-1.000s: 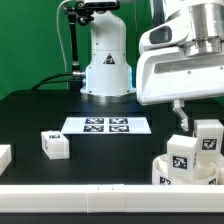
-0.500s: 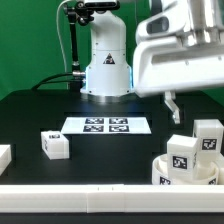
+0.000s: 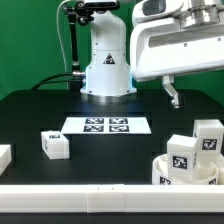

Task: Assemble stool

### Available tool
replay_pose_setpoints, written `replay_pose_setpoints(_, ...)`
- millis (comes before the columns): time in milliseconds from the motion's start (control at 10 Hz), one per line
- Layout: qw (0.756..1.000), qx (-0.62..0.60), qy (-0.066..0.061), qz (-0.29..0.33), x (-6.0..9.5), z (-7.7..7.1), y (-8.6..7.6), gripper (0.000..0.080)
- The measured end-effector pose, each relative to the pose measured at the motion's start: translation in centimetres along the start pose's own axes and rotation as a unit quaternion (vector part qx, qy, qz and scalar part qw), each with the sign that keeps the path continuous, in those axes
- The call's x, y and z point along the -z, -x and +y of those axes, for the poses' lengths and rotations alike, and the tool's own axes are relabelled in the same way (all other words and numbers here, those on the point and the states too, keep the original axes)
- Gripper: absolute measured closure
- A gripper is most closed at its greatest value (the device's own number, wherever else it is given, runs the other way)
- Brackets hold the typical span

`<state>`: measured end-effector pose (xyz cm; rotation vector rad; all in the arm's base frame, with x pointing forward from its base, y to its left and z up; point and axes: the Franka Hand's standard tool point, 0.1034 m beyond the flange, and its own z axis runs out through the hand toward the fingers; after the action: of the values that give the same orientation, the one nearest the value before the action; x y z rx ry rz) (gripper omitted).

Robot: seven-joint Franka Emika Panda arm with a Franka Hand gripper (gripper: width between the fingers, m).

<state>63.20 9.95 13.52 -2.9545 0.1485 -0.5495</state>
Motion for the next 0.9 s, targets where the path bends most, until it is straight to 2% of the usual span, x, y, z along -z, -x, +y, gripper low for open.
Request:
replay_pose_setpoints(200,1.000,-0.008,-0.001,-0.013,-0.1,0.1,0.3,0.0151)
replay_pose_setpoints(300,0.999,-0.039,0.002,-0.034,-0.4,0.5,1.0,0.0151)
replay_pose_setpoints(600,0.985,-0.070,0.000,-0.157,-0.4,0.5,2.3,0.0151)
replay_pose_setpoints(900,0.967,-0.079,-0.003,-0.242,-0.7,1.0,2.5,0.0151)
